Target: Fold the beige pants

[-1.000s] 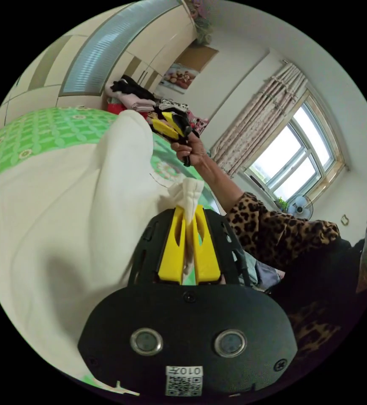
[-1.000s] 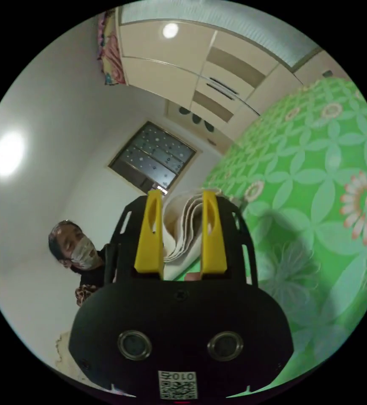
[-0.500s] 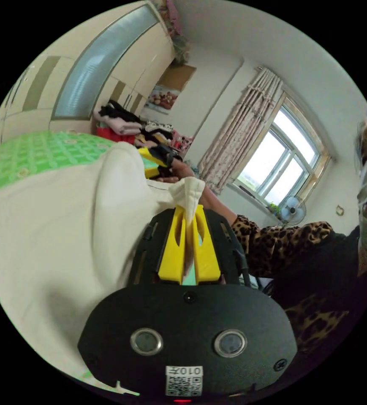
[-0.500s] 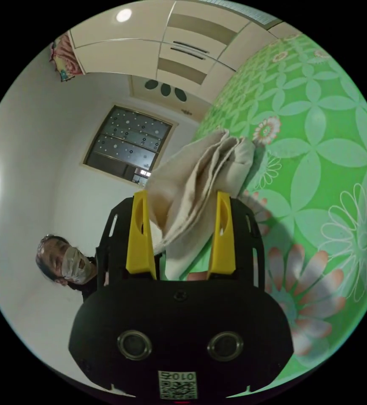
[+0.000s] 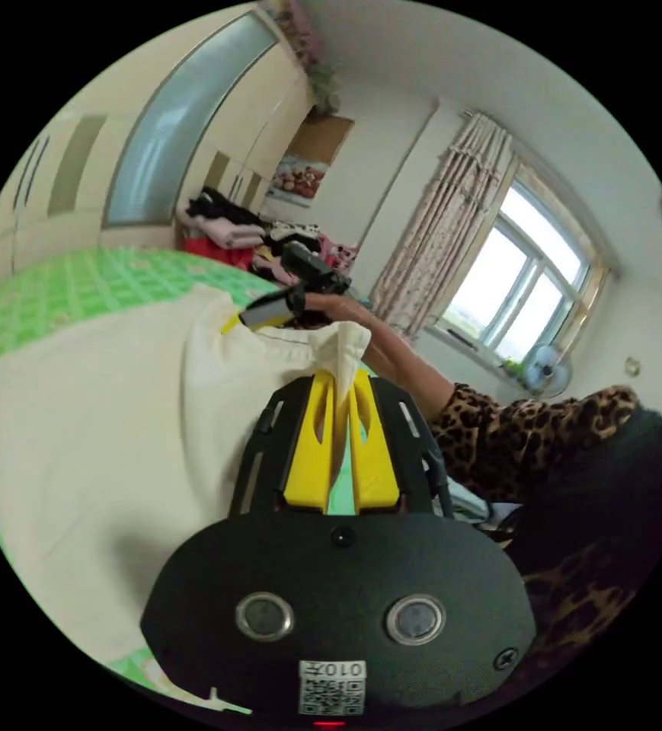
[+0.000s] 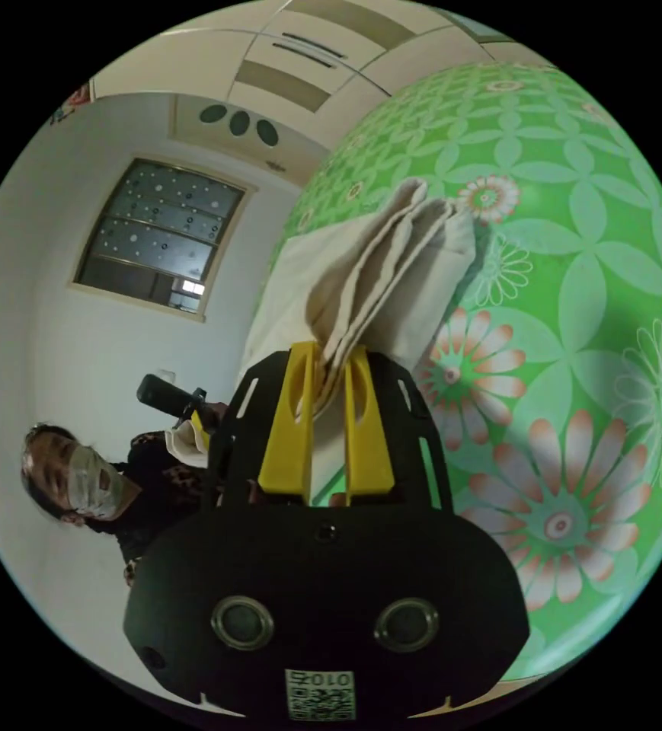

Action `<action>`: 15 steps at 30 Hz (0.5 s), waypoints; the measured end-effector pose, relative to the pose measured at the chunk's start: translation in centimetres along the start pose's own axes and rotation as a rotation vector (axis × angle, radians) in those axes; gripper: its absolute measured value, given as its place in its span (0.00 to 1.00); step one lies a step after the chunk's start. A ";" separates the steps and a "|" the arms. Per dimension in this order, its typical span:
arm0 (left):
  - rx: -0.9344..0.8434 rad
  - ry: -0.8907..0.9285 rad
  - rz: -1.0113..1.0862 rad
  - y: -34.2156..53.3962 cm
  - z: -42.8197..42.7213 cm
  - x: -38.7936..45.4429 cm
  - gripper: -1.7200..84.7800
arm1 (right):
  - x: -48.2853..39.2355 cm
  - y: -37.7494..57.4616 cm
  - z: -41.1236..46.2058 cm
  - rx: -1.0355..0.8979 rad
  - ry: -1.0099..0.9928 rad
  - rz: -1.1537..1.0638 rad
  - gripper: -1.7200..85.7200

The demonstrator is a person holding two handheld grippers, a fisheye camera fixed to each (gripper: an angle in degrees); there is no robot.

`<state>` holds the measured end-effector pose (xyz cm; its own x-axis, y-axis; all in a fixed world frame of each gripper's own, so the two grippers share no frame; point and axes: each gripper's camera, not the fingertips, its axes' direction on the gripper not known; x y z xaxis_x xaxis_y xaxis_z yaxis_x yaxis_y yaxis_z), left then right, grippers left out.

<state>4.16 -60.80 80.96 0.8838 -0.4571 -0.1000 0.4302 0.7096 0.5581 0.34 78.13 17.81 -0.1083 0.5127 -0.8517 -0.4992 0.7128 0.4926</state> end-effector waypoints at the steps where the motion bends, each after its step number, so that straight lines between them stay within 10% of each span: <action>1: 0.005 -0.027 0.028 -0.1 -0.7 0.4 0.04 | -0.2 0.5 -0.1 0.014 -0.029 0.011 0.10; 15: 0.058 -0.113 0.106 4.0 -7.5 1.6 0.02 | -8.9 11.7 -3.9 0.281 -0.103 -0.074 0.10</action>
<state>8.65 -54.64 76.91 0.8959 -0.4410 0.0536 0.3214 0.7267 0.6072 -7.91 80.00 30.44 0.0145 0.4902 -0.8715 -0.2439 0.8470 0.4724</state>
